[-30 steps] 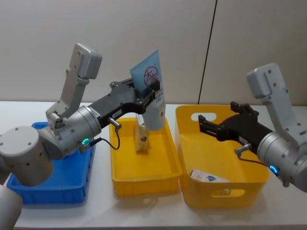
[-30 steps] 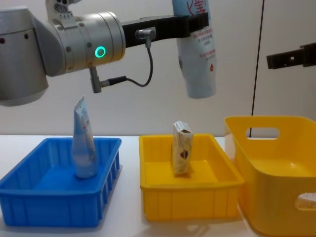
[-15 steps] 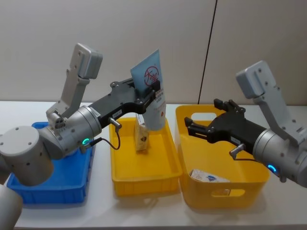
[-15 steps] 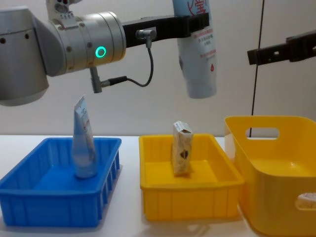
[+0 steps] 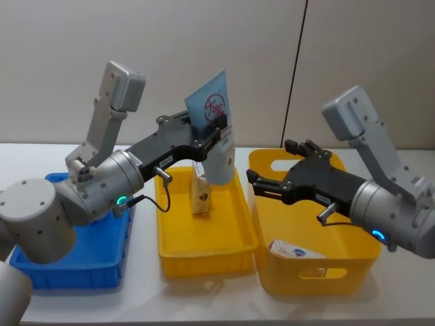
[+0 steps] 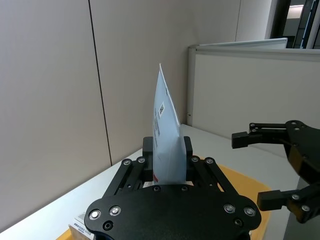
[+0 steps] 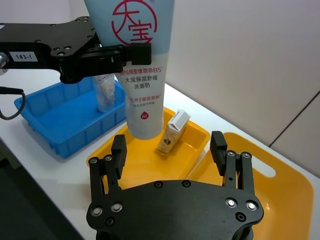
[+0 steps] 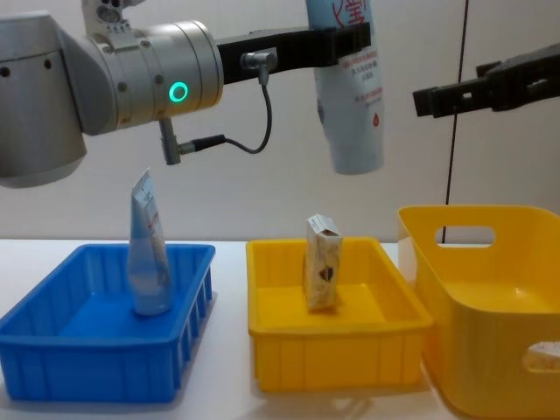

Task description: Bimanual collaborative sorting of washing and personal care products

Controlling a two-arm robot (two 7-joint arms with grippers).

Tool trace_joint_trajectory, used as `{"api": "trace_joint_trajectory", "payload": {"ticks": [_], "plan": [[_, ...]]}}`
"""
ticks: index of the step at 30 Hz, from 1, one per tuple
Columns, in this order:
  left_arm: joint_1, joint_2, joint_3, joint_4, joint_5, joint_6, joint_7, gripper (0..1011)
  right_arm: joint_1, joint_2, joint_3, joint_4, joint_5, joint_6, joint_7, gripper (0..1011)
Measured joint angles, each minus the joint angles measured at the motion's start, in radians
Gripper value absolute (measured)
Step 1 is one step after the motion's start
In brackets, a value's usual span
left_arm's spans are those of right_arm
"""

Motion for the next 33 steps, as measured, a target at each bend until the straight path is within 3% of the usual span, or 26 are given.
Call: {"api": "trace_joint_trajectory", "payload": {"ticks": [15, 33], "plan": [[0.000, 0.000, 0.000, 0.000, 0.000, 0.000, 0.000, 284, 0.074, -0.001, -0.043, 0.117, 0.015, -0.062, 0.052, 1001], [0.000, 0.000, 0.000, 0.000, 0.000, 0.000, 0.000, 284, 0.191, -0.019, -0.097, 0.297, 0.046, -0.177, 0.146, 1001]]}}
